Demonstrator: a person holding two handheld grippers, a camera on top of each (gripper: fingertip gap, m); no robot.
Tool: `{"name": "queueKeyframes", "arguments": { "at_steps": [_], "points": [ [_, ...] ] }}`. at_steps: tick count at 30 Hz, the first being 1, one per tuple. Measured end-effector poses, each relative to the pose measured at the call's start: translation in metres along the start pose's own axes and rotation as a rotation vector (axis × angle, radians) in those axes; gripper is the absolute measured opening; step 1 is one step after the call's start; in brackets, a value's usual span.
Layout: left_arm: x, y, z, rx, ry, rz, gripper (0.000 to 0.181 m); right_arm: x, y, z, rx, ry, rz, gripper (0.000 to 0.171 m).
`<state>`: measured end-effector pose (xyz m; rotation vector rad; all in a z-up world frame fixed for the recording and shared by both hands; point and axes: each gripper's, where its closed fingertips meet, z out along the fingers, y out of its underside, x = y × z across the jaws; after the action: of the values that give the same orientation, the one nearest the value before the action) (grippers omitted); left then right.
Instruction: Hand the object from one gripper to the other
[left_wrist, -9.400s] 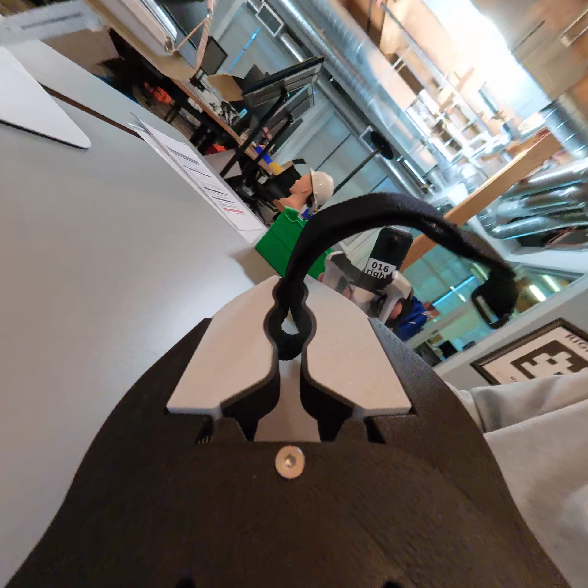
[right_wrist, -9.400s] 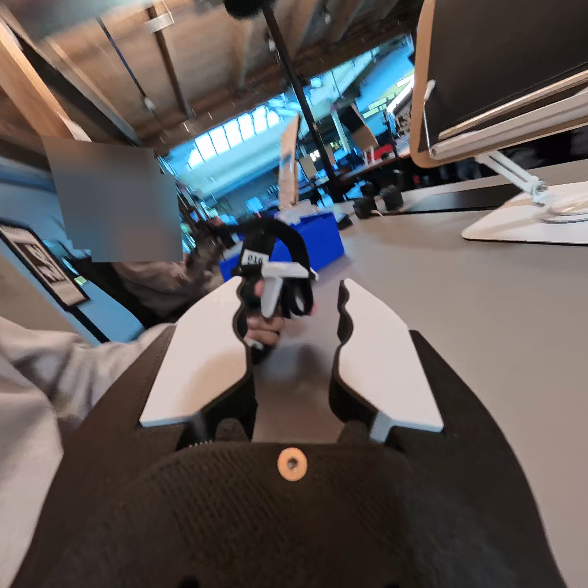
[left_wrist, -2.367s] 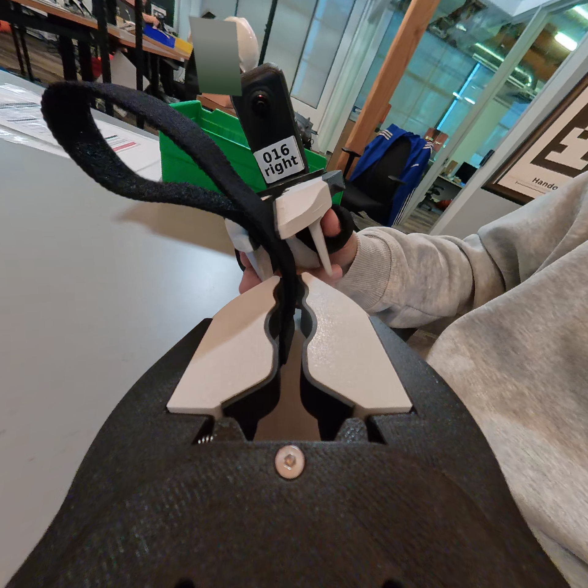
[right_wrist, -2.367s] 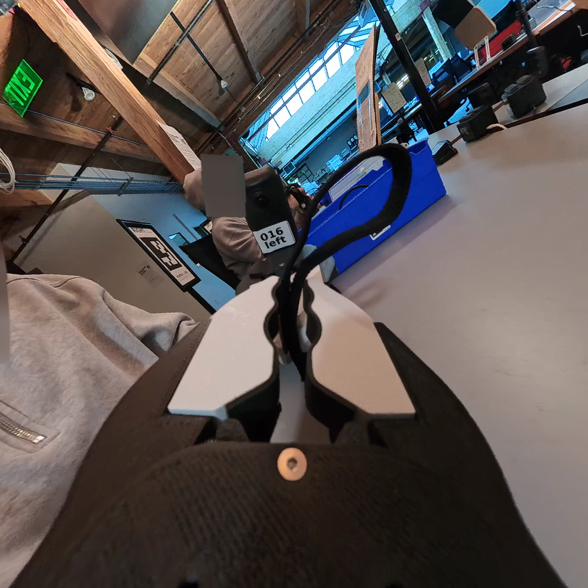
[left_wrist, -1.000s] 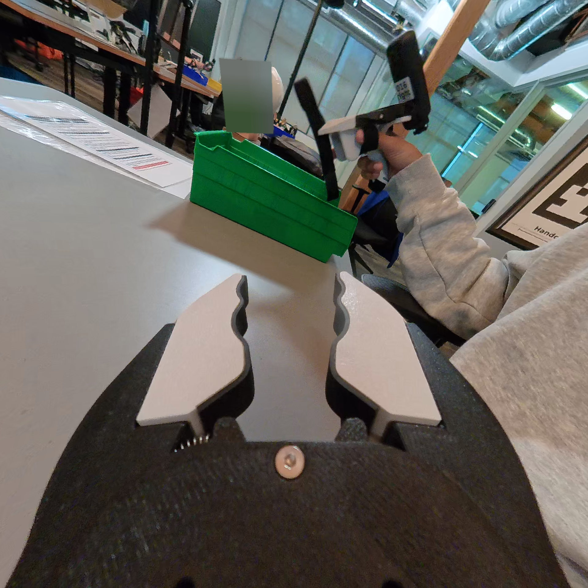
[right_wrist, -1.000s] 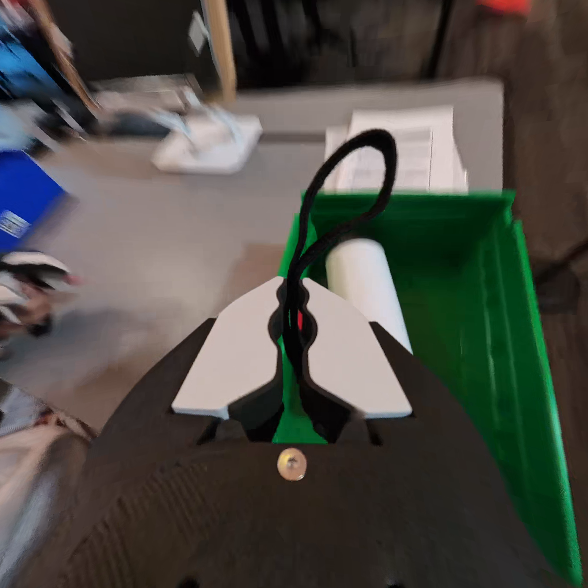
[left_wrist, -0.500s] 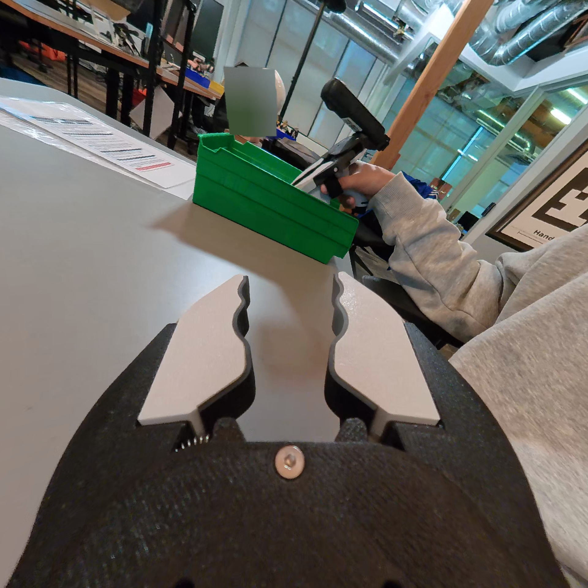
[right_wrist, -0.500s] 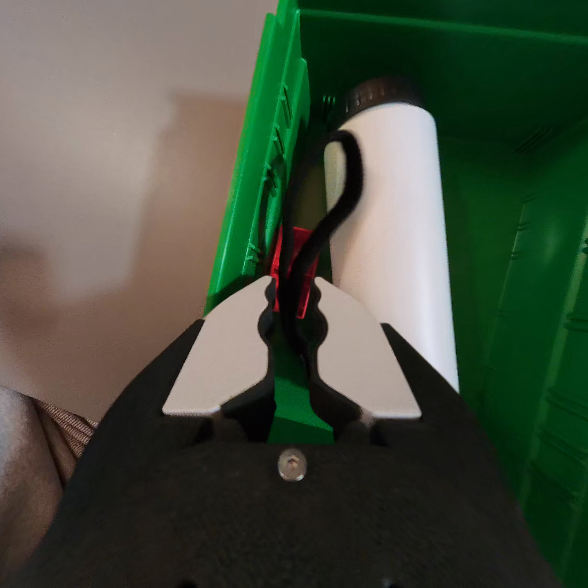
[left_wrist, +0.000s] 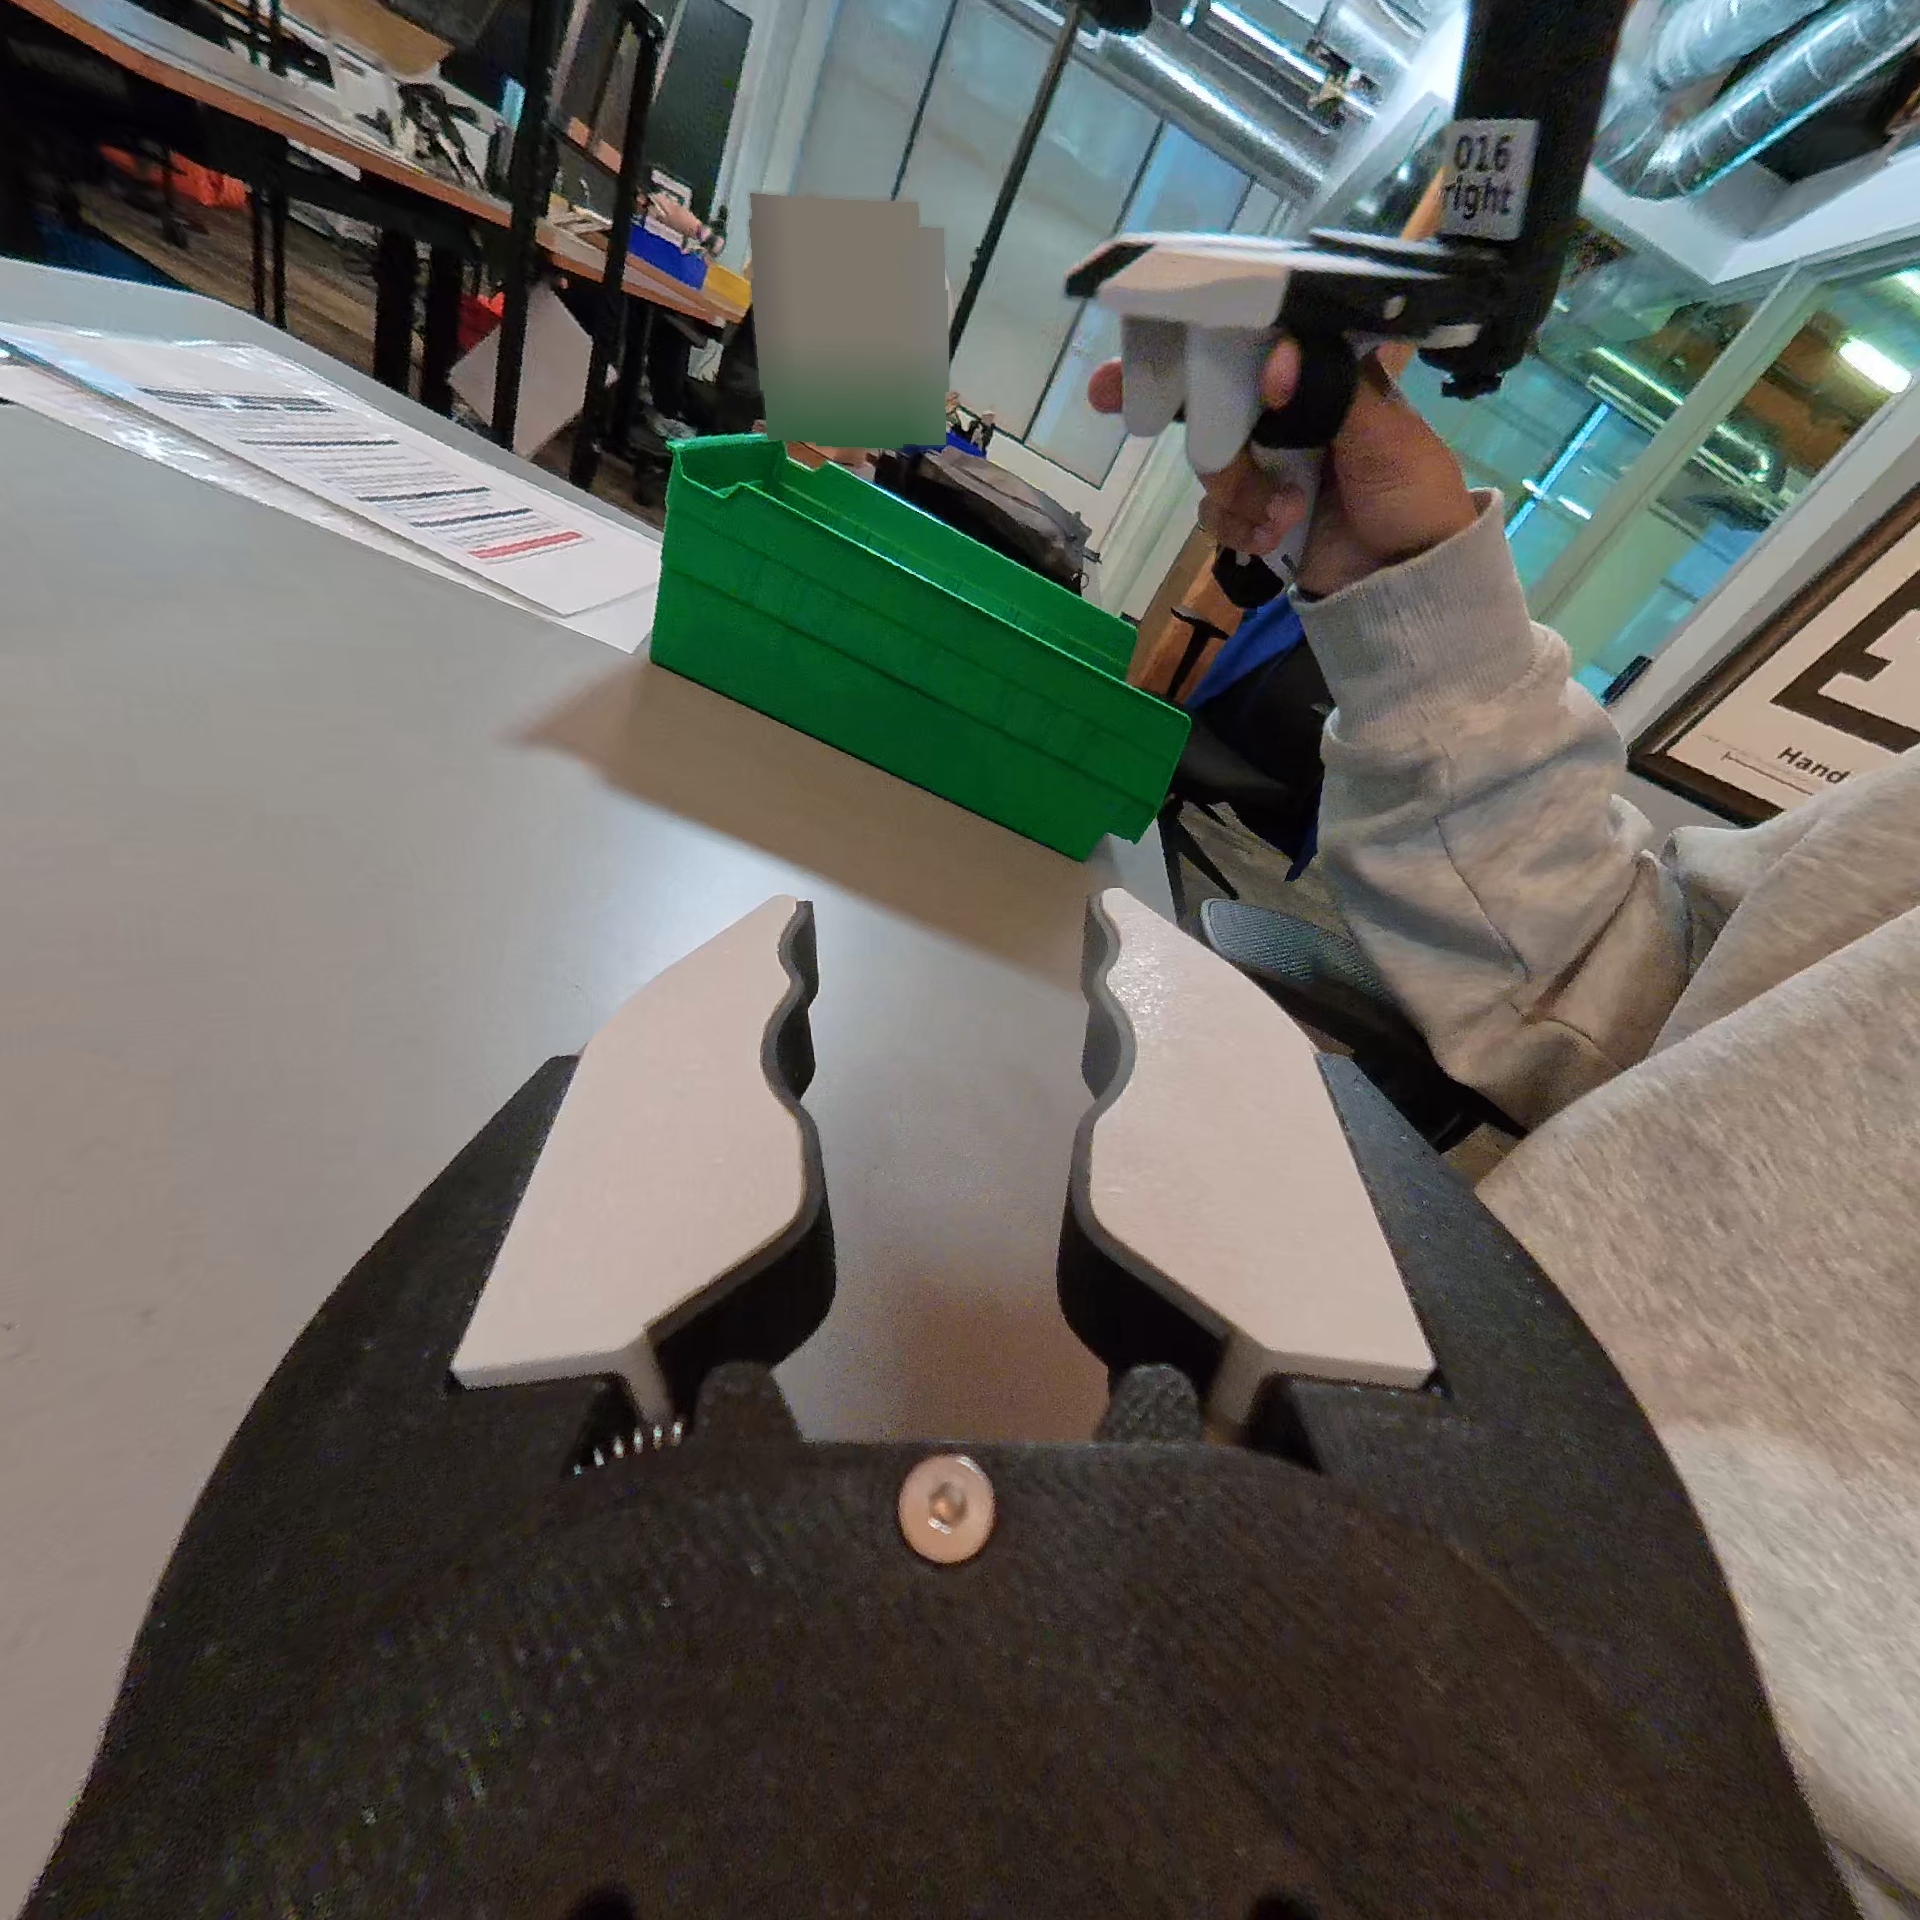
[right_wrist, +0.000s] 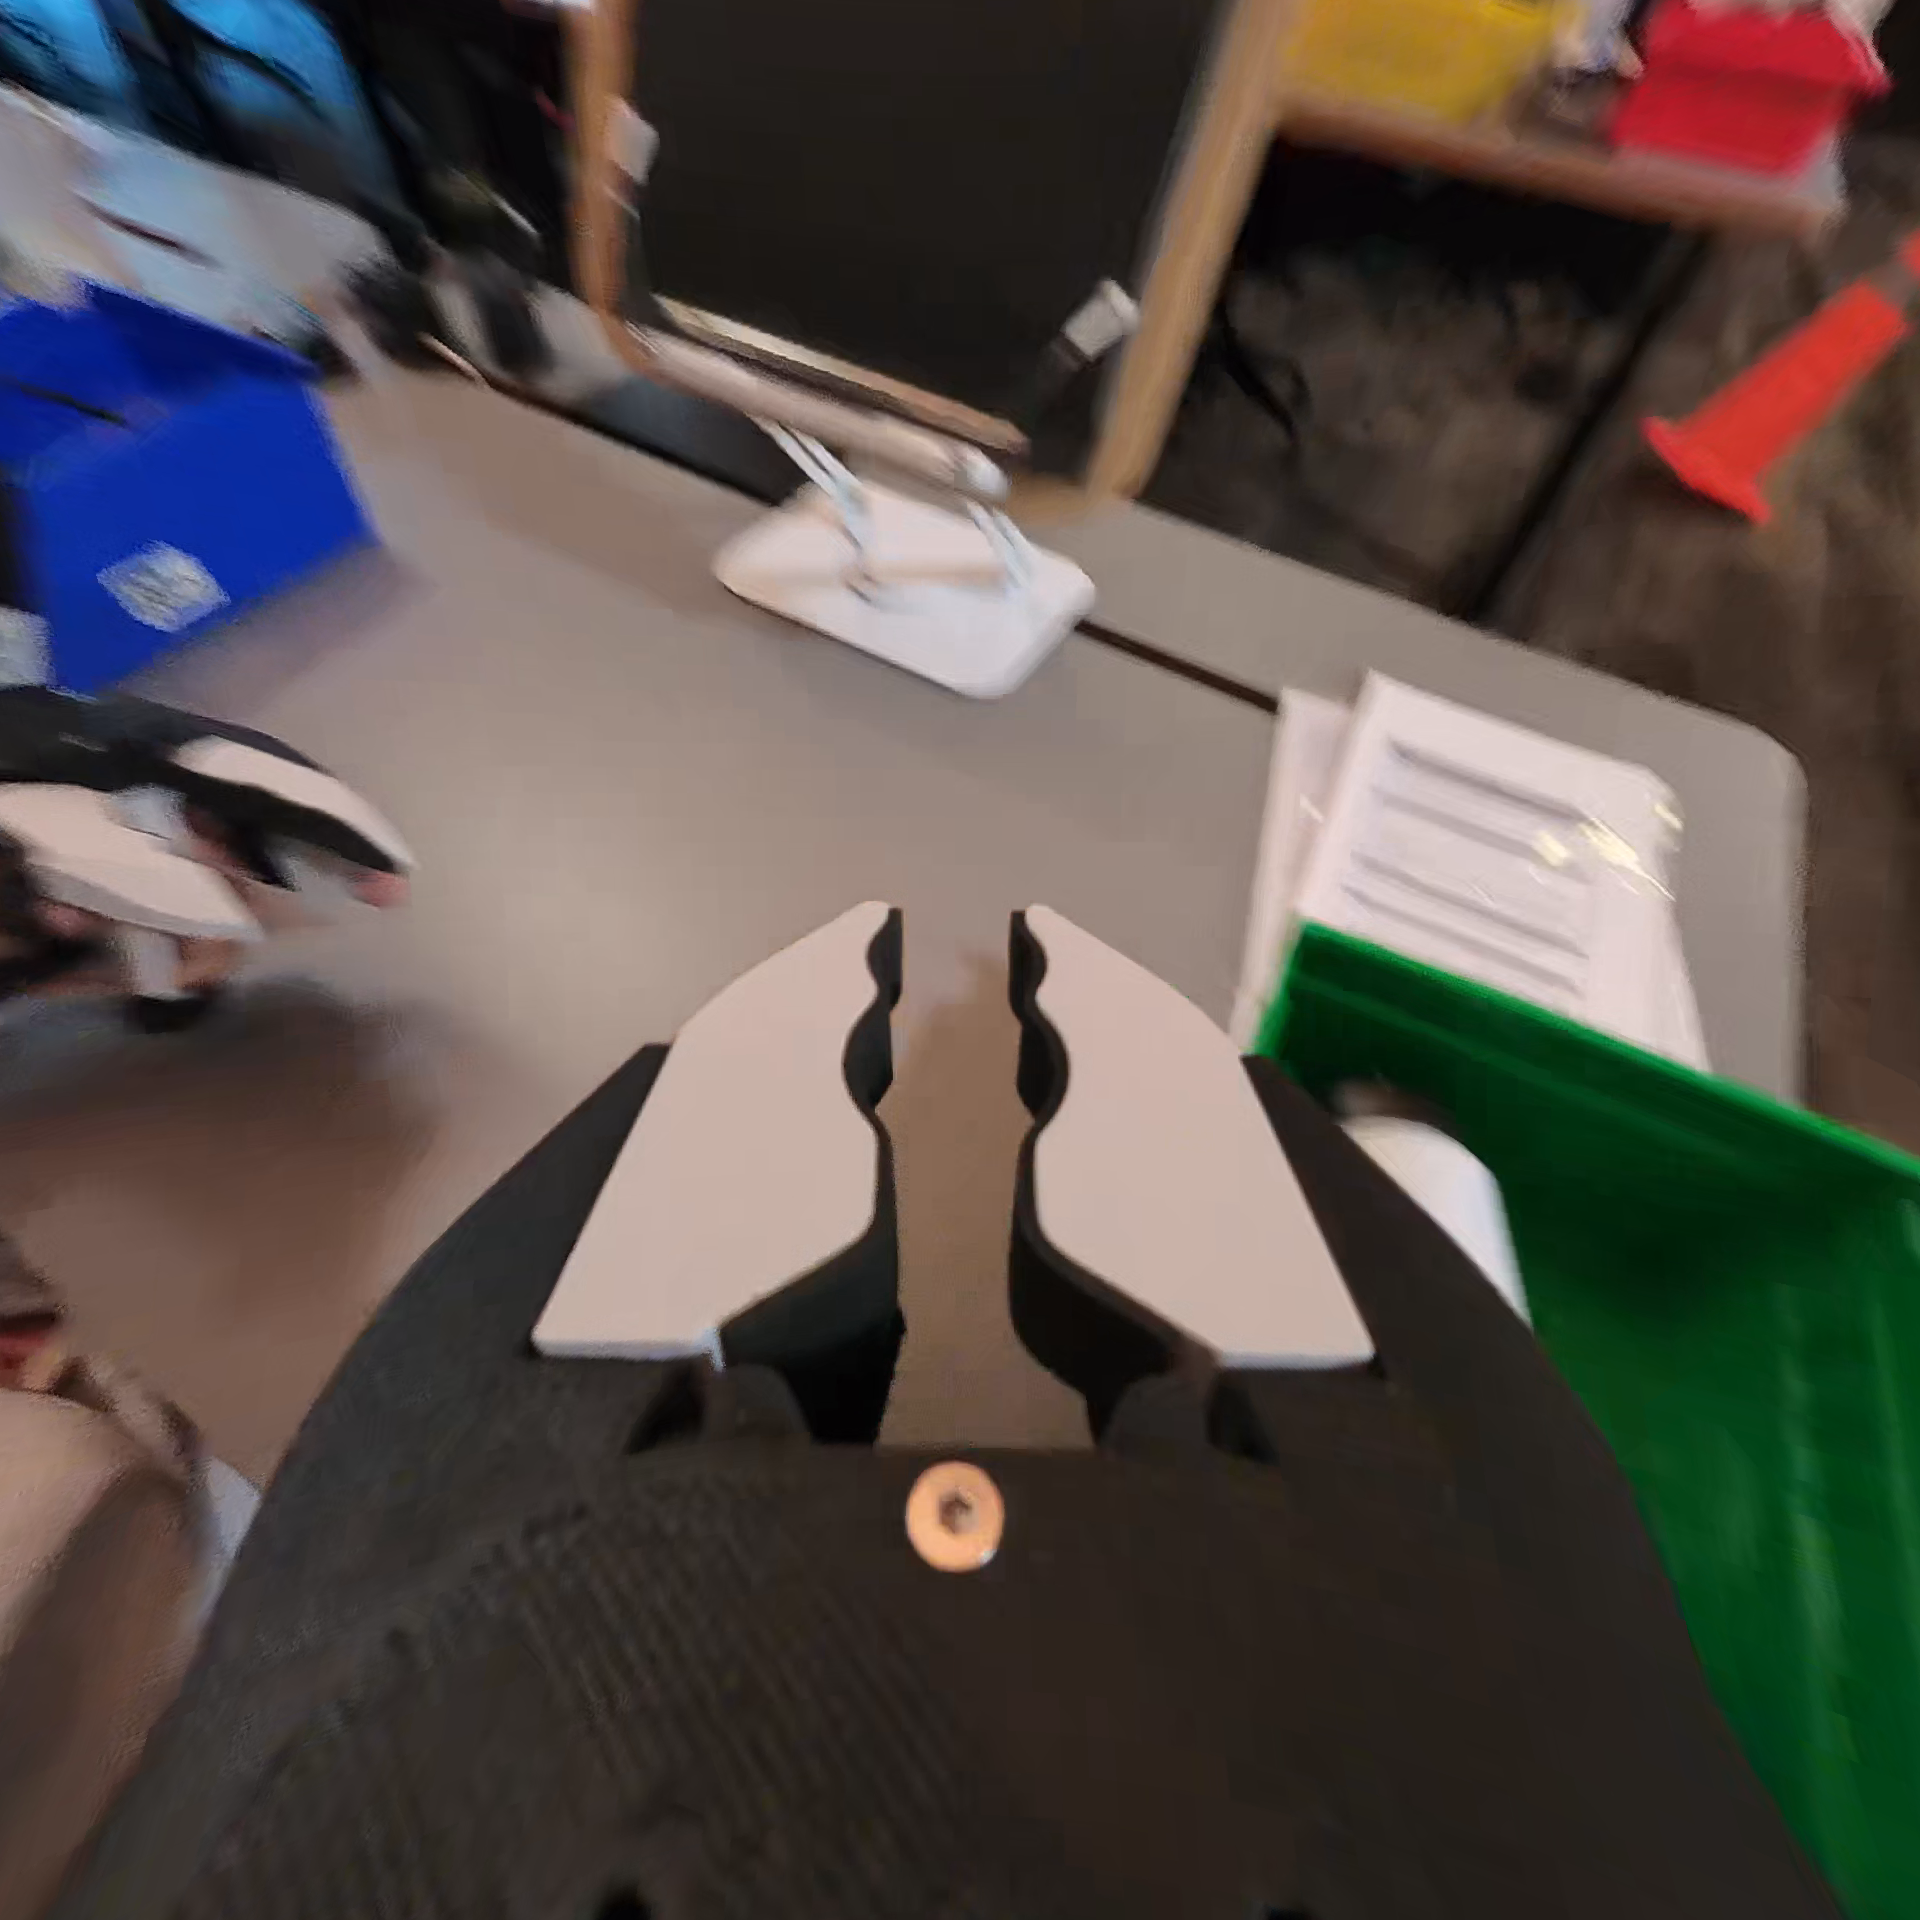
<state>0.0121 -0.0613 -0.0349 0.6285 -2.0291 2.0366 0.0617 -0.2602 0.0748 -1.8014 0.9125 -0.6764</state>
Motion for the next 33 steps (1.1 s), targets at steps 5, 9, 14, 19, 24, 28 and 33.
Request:
{"name": "queueKeyframes", "arguments": {
  "at_steps": [5,9,14,19,24,28,33],
  "points": [
    [-0.014,-0.008,-0.007,0.011,-0.096,0.016,0.041,-0.099,-0.011,0.054,0.186,-0.342,0.054,0.021],
    [-0.034,-0.033,-0.033,0.051,-0.235,0.012,0.021,-0.163,0.041,0.105,0.119,-0.526,0.136,0.022],
    [-0.056,-0.077,-0.096,0.158,-0.412,-0.034,0.004,-0.196,0.094,0.136,-0.05,-0.581,0.05,0.021],
    [-0.062,-0.127,-0.182,0.301,-0.581,-0.068,0.005,-0.192,0.098,0.135,-0.037,-0.553,-0.008,0.018],
    [-0.081,-0.13,-0.287,0.286,-0.9,-0.1,0.017,-0.186,0.099,0.136,-0.039,-0.544,0.013,0.018],
    [-0.111,-0.075,-0.363,0.076,-1.17,-0.239,0.023,-0.19,0.1,0.135,-0.048,-0.557,0.017,0.016],
    [-0.13,-0.017,-0.405,-0.17,-1.346,-0.364,0.023,-0.194,0.104,0.137,-0.065,-0.557,-0.011,0.016]
  ]
}}
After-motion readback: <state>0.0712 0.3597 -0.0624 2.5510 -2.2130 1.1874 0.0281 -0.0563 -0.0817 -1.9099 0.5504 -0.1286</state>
